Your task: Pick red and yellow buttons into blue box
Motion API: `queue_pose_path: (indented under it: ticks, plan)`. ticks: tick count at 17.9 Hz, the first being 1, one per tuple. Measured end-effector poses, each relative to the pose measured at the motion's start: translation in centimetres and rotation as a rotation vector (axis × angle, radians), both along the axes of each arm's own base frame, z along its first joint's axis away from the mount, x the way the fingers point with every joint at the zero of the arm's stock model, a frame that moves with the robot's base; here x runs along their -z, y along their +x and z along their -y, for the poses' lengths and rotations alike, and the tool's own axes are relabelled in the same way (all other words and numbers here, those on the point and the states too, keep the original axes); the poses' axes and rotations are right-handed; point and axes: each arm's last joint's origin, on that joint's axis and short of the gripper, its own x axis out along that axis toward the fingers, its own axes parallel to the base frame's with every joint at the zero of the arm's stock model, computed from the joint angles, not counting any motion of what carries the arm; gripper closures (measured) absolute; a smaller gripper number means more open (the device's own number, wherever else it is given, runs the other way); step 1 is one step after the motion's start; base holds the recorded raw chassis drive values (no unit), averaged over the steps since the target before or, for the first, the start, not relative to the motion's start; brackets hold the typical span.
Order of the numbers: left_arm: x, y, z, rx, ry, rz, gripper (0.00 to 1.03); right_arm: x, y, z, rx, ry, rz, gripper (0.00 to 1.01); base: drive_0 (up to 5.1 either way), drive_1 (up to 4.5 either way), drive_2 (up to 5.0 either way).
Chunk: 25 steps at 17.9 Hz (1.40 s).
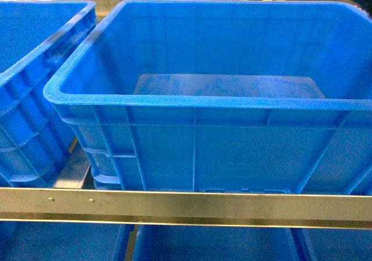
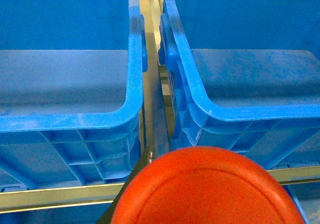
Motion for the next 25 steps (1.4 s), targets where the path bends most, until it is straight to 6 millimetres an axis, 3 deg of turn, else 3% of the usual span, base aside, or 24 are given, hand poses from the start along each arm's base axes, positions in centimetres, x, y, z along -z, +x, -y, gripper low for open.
queue_pose_path:
  ticks: [3,5,7,8,15,18,25]
  plan:
    - [0.0,0.0,0.0,0.0,0.0,0.0,0.78,-0.9,-3.2,3.2,0.066,0.087,0.113,0.03,0.0,0.0,0.0]
    - [0.0,0.0,0.0,0.0,0.0,0.0,0.78,-1.3,-6.5,5.2,0.137,0.158,0.231,0.03,0.0,0.0,0.0]
    - [0.0,0.0,0.0,0.0,0.0,0.0,0.78,-0.9,-9.7,5.5,0.157,0.196,0.313,0.03,0.0,0.0,0.0]
    - [0.0,0.0,0.0,0.0,0.0,0.0,0.78,0.2,-11.2,5.5,0.156,0.202,0.309,0.03,0.0,0.0,0.0]
    - [0.0,0.0,0.0,0.0,0.0,0.0,0.78,3.4,-18.5,5.1,0.25,0.293,0.246,0.03,0.0,0.0,0.0]
    - [0.0,0.0,0.0,0.0,0.0,0.0,0.78,4.6,-18.9,4.9,0.259,0.278,0.227,0.03,0.0,0.0,0.0]
    - [-0.1,0.1,0.1,0.008,-0.007,0.016,0.78,4.6,-18.9,4.9,0.262,0.261,0.233,0.03,0.0,0.0,0.0]
